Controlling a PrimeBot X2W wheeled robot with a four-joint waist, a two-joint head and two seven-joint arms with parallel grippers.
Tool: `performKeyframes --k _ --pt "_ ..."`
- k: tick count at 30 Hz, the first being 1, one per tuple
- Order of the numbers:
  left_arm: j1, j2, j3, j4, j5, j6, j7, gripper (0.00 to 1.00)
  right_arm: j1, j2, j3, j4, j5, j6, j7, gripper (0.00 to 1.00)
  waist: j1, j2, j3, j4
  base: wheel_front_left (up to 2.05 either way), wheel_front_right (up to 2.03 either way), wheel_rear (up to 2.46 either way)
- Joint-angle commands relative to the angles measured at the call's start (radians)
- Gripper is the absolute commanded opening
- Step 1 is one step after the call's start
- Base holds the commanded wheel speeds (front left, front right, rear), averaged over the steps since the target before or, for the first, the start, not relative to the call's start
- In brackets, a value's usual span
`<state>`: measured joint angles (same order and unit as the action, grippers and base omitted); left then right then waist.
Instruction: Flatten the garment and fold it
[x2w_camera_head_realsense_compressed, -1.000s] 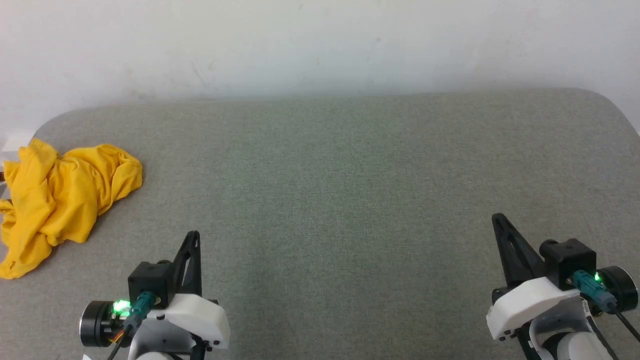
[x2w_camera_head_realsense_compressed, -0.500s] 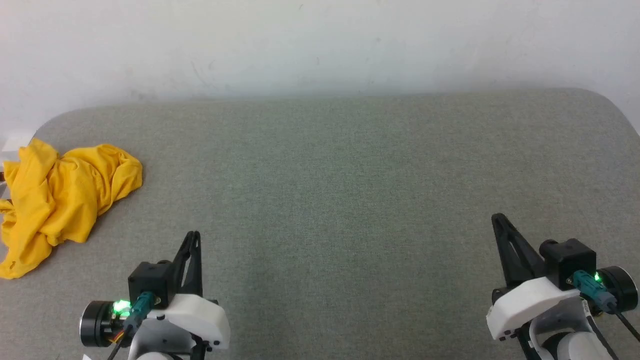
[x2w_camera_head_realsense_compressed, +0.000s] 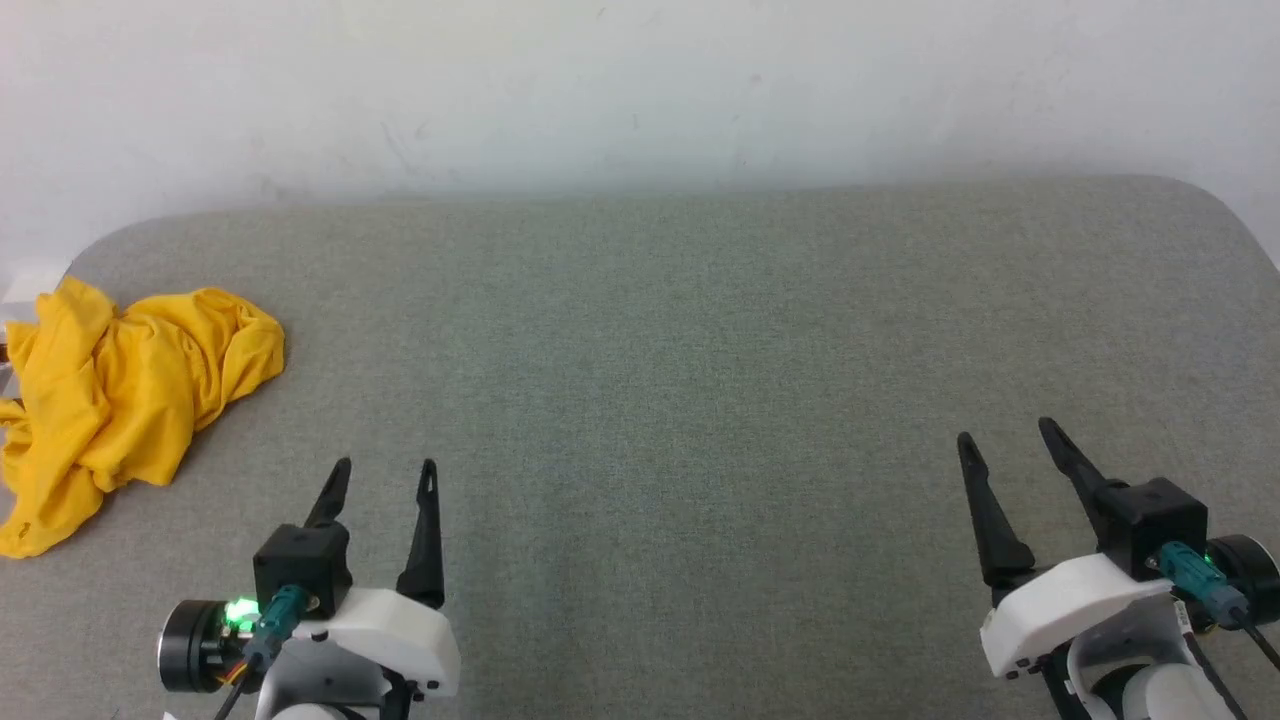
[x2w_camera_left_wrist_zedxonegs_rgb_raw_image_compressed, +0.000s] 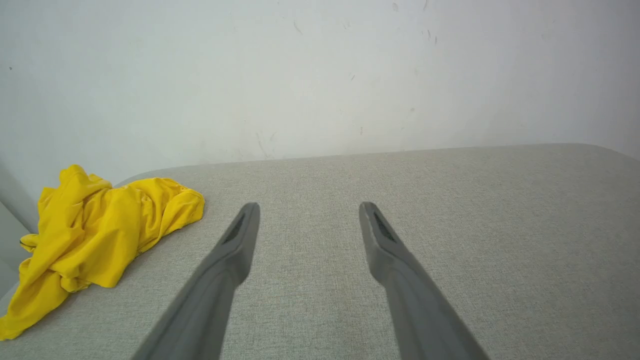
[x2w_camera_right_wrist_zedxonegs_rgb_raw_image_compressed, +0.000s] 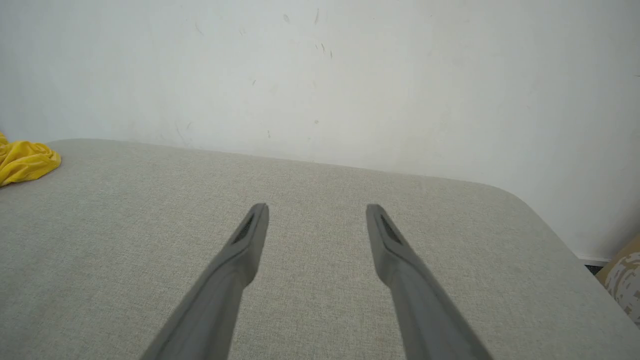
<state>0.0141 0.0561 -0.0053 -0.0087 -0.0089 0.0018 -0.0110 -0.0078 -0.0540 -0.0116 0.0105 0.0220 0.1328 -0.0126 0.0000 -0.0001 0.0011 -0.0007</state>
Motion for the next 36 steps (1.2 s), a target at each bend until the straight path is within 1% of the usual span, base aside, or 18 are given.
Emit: performKeyframes --k 1,20,36 --pt "0.006 0.0 0.0 -0.007 -0.009 -0.001 -0.011 1.0 0.005 0.0 -0.007 0.002 0.01 0.0 -0.01 1.0 0.0 0.0 0.0 0.0 0.0 0.0 0.0" --pt "0.017 -0.001 0.001 -0.032 -0.028 -0.006 -0.05 1.0 0.012 0.001 -0.041 0.003 0.041 0.0 -0.049 1.0 0.0 0.0 0.007 0.003 0.0 0.0 0.0" --pt "0.027 -0.002 0.0 -0.049 -0.046 -0.009 -0.084 1.0 0.021 0.001 -0.051 0.005 0.056 -0.001 -0.083 1.0 0.0 0.0 0.007 0.033 0.0 0.0 0.0"
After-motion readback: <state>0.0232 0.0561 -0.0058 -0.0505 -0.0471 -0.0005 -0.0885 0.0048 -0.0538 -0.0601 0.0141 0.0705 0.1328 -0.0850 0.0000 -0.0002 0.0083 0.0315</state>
